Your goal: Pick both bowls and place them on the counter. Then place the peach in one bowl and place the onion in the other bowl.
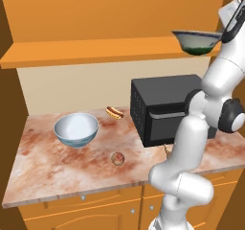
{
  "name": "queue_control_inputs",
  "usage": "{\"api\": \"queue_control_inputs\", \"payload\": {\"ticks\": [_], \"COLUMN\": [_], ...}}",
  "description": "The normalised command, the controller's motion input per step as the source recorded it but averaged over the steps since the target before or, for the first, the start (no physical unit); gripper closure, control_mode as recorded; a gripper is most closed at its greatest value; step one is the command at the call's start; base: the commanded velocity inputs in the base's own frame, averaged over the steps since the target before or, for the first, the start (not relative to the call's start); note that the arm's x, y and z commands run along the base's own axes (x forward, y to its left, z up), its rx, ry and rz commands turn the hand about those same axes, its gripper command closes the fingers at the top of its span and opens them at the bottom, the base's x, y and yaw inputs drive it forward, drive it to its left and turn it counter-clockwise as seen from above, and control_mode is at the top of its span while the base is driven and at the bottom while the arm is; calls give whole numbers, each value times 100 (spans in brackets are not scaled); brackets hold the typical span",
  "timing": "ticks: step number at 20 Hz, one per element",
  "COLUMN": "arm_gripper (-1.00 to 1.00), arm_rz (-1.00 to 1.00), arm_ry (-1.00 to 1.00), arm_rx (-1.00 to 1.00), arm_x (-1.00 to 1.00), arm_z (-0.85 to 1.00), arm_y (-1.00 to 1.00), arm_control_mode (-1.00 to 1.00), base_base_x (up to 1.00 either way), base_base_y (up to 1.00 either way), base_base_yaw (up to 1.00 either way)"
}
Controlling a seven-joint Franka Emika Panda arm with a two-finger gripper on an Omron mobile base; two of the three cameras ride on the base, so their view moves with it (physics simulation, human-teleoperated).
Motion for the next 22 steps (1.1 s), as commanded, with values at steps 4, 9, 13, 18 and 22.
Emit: {"api": "queue_control_inputs", "payload": {"ticks": [4, 9, 13, 18, 22], "arm_gripper": [100, 100, 100, 100, 100], "arm_rz": [-4, -4, -7, -15, -14], "arm_ry": [0, 0, 0, 1, 0], "arm_rx": [12, 12, 11, 5, 2], "arm_x": [-67, -78, -84, -70, -70], "arm_z": [-27, -20, -20, -19, -21], "arm_y": [36, 31, 35, 50, 54], "arm_control_mode": [-100, -100, -100, -100, -100], "base_base_x": [0, 0, 0, 0, 0], "base_base_y": [0, 0, 0, 0, 0], "base_base_yaw": [0, 0, 0, 0, 0]}}
